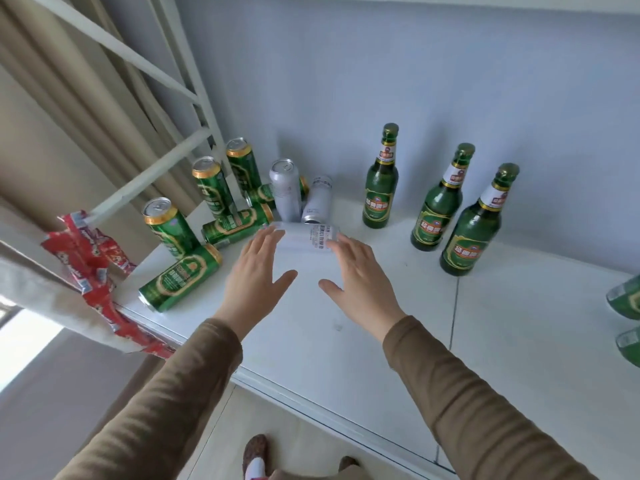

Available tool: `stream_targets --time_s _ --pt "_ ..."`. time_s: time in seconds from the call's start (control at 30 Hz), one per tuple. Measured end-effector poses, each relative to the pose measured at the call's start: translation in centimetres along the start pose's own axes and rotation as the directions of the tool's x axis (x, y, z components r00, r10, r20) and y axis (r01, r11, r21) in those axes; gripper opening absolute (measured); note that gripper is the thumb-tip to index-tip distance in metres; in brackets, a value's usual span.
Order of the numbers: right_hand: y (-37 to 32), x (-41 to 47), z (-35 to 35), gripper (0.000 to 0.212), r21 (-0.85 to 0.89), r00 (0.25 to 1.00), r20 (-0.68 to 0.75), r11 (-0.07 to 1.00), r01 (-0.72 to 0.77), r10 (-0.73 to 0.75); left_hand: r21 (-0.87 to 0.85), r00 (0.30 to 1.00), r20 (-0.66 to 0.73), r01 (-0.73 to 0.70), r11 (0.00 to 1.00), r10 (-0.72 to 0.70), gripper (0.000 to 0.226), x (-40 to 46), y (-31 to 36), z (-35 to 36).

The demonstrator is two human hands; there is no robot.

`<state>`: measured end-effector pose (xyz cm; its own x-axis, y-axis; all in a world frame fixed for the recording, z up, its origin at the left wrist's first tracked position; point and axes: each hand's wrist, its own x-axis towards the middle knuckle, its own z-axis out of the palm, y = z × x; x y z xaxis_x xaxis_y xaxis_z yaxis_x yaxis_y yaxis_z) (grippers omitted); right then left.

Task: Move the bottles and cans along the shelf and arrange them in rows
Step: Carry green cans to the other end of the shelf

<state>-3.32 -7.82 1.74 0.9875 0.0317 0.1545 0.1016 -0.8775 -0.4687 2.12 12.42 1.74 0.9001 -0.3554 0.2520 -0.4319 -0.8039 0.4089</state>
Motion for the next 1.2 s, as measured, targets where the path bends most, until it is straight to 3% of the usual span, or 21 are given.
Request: stream_targets --time_s 0.23,0.43,0.67,0.83,0.9,1.07,1.2 --pt "-6.6 5.7 6.6 0.067 0.046 0.998 0.053 0.998 -0.031 0.028 0.024 0.991 -0.134 -0.027 0.999 0.03 0.071 1.1 -9.5 -4.3" --pt "-12.7 9.5 11.9 0.064 0.092 0.99 0.092 0.989 -0.114 0.106 -0.052 0.971 -0.24 -0.008 0.999 -0.005 0.089 2.6 -18.3 -7.5" --pt "-16.9 12.2 16.9 0.065 0.14 0.952 0.165 0.95 -0.281 0.257 -0.311 0.98 -0.122 0.112 0.944 -0.157 0.106 4.0 -23.8 -7.4" --pt "-17.9 14.4 19.5 0.061 0.27 0.855 0.199 0.812 -0.518 0.479 -0.452 0.967 0.035 0.24 0.859 -0.252 0.108 4.8 -25.3 -6.8" --pt "-18.2 15.1 20.2 0.056 0.313 0.808 0.243 0.745 -0.589 0.537 -0.468 0.965 0.065 0.253 0.847 -0.252 0.102 5.1 -25.7 -6.5" --pt "-18.6 16.0 21.0 0.058 0.383 0.739 0.281 0.634 -0.672 0.613 -0.526 0.961 0.151 0.278 0.804 -0.233 0.062 5.6 -26.2 -6.1" --pt "-18.4 16.3 21.3 0.066 0.45 0.704 0.311 0.554 -0.7 0.638 -0.555 0.956 0.178 0.294 0.778 -0.234 0.056 5.7 -26.5 -6.2"
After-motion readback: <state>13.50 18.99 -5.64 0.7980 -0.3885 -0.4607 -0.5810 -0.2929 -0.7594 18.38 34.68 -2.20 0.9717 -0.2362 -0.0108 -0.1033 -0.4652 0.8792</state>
